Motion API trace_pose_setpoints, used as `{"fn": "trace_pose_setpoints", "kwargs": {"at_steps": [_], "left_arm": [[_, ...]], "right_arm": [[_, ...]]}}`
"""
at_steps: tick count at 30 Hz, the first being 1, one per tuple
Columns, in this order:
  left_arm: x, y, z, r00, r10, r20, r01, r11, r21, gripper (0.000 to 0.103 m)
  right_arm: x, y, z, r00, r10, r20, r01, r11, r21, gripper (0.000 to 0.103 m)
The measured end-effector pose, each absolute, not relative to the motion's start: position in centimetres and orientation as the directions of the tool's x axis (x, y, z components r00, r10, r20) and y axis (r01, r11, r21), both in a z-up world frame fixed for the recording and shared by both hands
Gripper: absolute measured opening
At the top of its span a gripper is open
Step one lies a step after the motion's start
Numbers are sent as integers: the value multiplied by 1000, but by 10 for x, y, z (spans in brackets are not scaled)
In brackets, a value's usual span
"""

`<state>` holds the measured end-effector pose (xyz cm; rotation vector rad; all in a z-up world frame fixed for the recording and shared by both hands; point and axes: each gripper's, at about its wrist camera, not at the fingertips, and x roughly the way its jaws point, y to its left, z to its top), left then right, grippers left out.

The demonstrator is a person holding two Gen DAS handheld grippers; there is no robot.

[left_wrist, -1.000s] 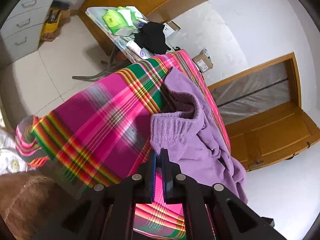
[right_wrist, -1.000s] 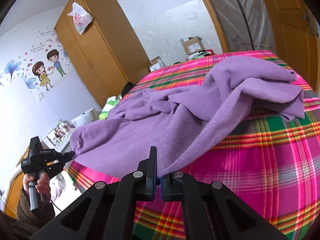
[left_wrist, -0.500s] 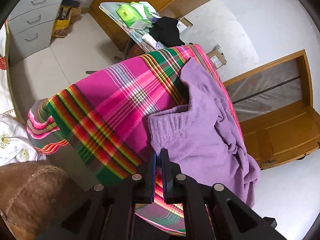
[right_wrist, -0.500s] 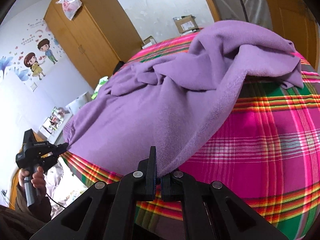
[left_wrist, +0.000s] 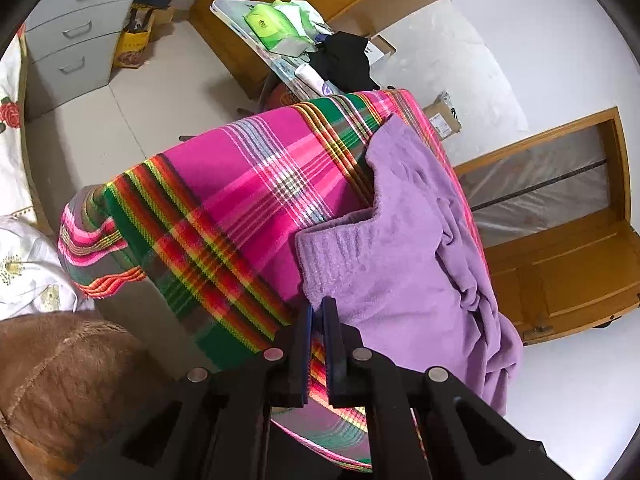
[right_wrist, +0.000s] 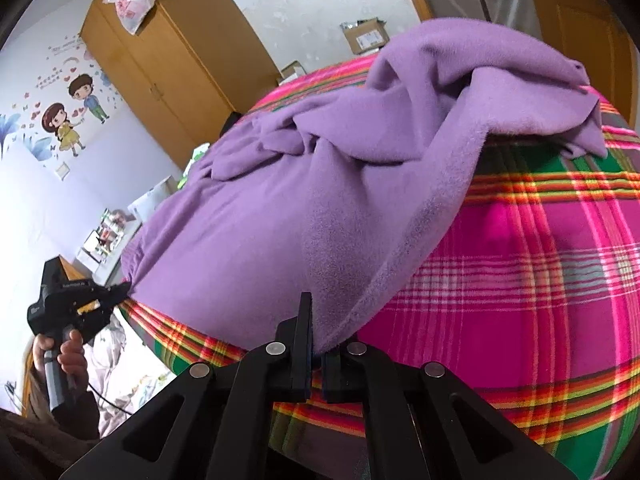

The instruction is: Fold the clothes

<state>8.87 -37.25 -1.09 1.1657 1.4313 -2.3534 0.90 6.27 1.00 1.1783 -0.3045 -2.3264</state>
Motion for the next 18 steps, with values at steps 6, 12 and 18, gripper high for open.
{"fn": "trace_pose_setpoints", "kwargs": {"at_steps": [6,12,18], "left_arm": [[87,-370,0,-679,230,-697,494,-559,-665,7],[97,-377,25,-679,145,-719,516,-602,-609,7],[94,-376,59,-709,104,-698,472,-665,-578,10]], "right_arm": [[6,64,11,-463,-541,-702,342,-840,421,6],[10,72,14,-433,-544,-719,351,-836,421,9],[17,81,38,-462,-528,-712,394,-842,369,13]]}}
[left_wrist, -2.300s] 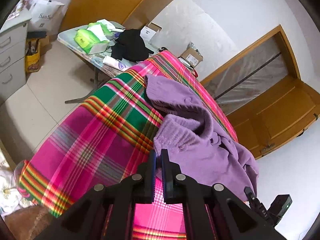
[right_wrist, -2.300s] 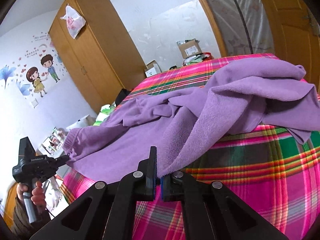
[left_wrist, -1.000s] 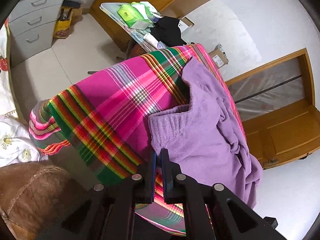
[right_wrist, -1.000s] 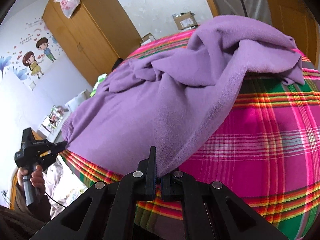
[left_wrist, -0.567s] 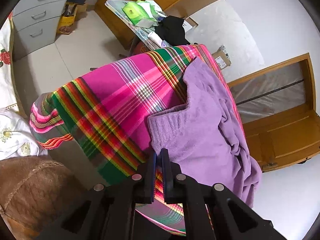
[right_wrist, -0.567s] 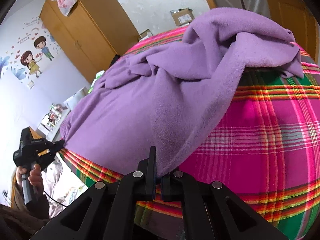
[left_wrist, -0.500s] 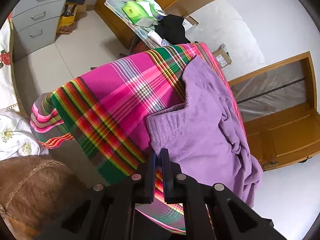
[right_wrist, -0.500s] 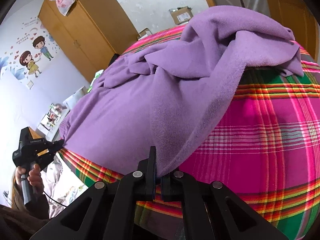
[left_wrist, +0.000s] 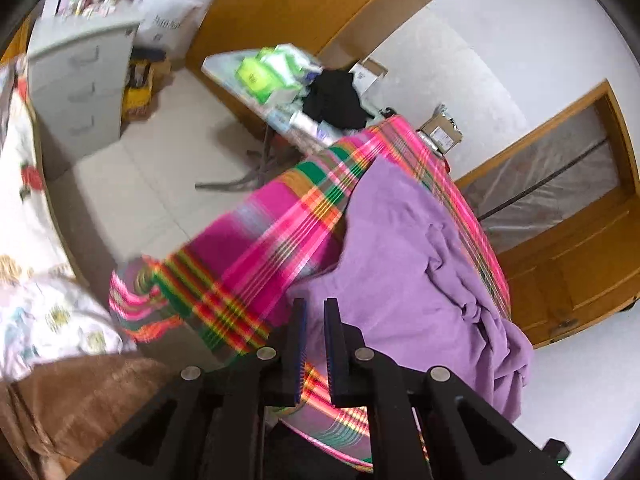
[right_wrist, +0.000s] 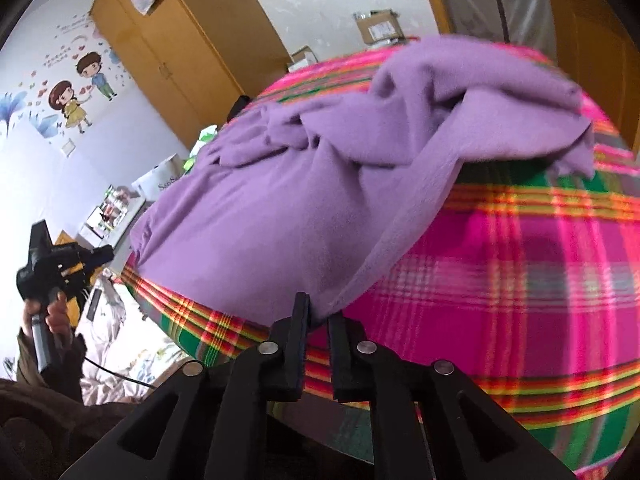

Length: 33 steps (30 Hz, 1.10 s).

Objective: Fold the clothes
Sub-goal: 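Lower the cuff onto the bed and open the left gripper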

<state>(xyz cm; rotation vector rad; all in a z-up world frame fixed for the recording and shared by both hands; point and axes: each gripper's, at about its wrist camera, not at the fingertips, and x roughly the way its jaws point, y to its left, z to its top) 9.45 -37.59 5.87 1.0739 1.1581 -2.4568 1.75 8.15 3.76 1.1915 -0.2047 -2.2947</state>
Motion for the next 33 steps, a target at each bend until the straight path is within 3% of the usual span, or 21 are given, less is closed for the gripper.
{"fn": "trace_pose_setpoints", "kwargs": {"at_steps": [6,10,17,27,33], "left_arm": [[63,-352,87,-713,153,-684,371,-746,-553,14],[39,-326,96,-704,198,-682,293,-794,-533,15],[-11,-279,102,-646,279,-711,157,-863,-481,19],[-73,-275,130,-633,189,-751,120,-934,-337,20],[-112,-279,134,-613,140,-778,86,-966,-242,20]], "right_arm": [[15,99,74,-553,-493,-671,389,-865,315,17],[12,113,85,-605,-448,-658,363,-891,273,25],[-16,131,99,-661,-377,-649,301,-925,231,26],[-86,86,142,-662,-393,-638,444,-892,87,28],[-134,47,137,-594,-421,-685,521,-851,71,29]]}}
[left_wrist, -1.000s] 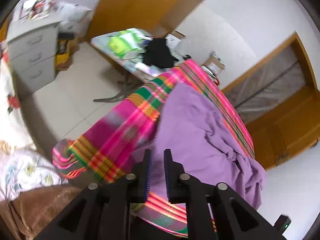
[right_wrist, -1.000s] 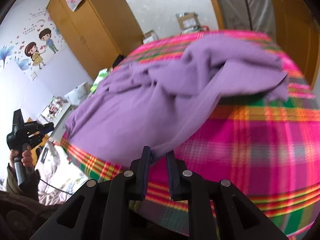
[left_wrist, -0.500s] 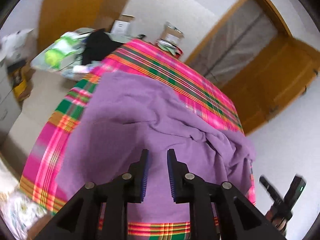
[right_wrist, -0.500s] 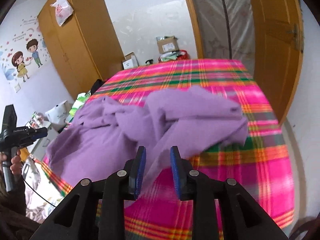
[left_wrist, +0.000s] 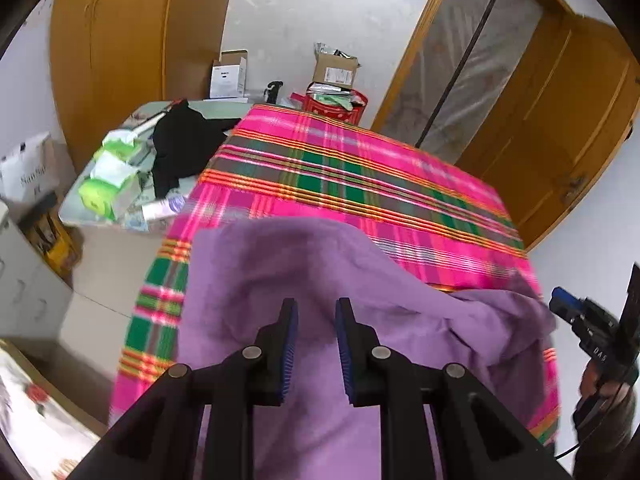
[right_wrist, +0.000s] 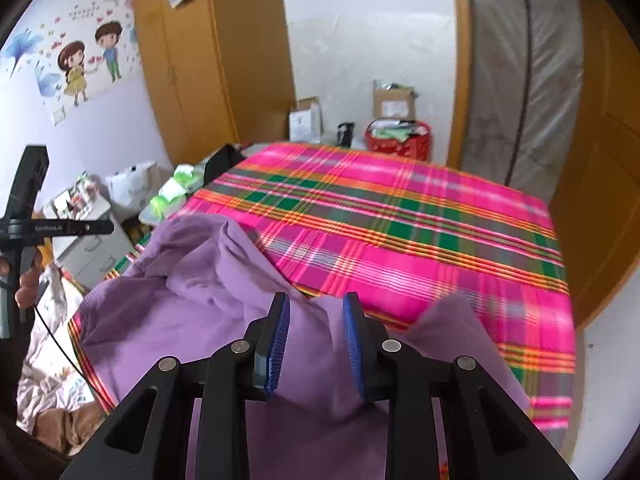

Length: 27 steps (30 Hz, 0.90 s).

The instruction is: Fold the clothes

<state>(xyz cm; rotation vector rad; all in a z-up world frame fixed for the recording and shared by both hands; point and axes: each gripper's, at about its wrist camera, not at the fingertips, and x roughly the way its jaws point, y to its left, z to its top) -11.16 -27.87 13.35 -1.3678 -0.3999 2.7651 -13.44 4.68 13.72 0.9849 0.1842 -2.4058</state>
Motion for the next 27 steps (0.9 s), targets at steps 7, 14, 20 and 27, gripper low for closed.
{"fn": "trace_pose_setpoints", "kwargs": {"at_steps": [7,14,20,27], "left_arm": [[-165,-277,121,-558,112,-823,-10,-992,-128,20],[-207,-284,112,-504,159,-849,-109,-987,-121,20],[-237,-272,111,-452,83,-888,-228,-973,26,20],[-260,-259,82,-378,84,-922,-359,-931,63,20]], "right_arm": [[-191,14,109,-464,-358,-810,587,-809,22,29],[-225,-8,90,-322,-343,-882,692,-722,28,38],[-262,-31,88,-199,-322,-926,751,-657,67,39],[-274,-69,63,-84,-315,-945,841,-531,102,42]]}}
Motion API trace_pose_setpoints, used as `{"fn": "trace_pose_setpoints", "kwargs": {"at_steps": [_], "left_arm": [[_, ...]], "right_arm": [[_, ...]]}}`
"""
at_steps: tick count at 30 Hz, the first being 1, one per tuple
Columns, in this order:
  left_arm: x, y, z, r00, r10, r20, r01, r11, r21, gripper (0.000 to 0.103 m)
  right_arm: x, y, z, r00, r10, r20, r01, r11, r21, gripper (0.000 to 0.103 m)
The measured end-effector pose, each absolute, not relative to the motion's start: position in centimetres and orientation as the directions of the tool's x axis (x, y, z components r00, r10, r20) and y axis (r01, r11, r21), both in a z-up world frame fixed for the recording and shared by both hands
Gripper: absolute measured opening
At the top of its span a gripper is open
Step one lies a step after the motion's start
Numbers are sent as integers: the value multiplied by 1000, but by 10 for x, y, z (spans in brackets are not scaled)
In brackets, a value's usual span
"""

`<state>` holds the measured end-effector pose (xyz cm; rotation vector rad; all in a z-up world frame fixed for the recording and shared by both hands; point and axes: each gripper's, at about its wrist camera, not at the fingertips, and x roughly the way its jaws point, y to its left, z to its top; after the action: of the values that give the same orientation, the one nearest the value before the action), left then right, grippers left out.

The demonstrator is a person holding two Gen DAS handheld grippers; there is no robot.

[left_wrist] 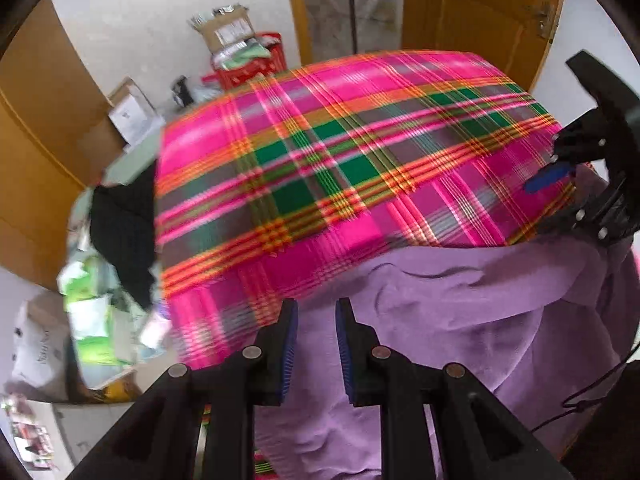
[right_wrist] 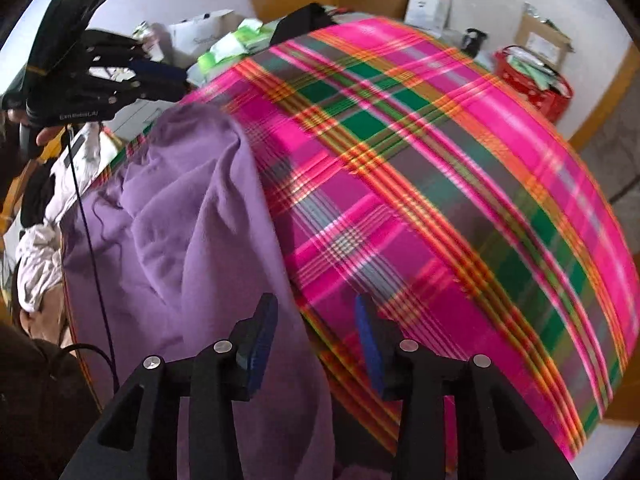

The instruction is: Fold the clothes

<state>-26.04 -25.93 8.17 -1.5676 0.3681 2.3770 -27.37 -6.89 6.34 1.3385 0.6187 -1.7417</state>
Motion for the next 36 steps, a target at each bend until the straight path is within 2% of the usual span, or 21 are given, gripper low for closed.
{"fn": "trace_pose_setpoints", "kwargs": {"at_steps": [4,13,22,27,31,36], "left_arm": [[-269,-264,58,-324,84,-942,-370,-928,44,20],[-277,-280,35,-281,74,-957,-339,-940,27,20],[-274,-284,26,-278,82,-957,-326,-945,13,20],[-270,-290,27,-309,70,-948,-296,-955,26,5],[-266,-293,32,-357,65,-932,-276,-961,38,3],[-264,-310,48,-420,99,-902,-161,-986,-33,3]], "right_arm": [[-272,-72,40,-34,-267,-963,861,-498,107,42],[-275,-55,32,70,-313,-947,837,-498,226,42],[-273,-46,28,78,-312,-947,834,-500,234,42],[-266,-41,36,45,-321,-946,851,-484,205,43],[-269,-37,37,51,-330,-943,839,-497,219,42],[-264,-45,34,16,-340,-940,836,-511,199,42]]}}
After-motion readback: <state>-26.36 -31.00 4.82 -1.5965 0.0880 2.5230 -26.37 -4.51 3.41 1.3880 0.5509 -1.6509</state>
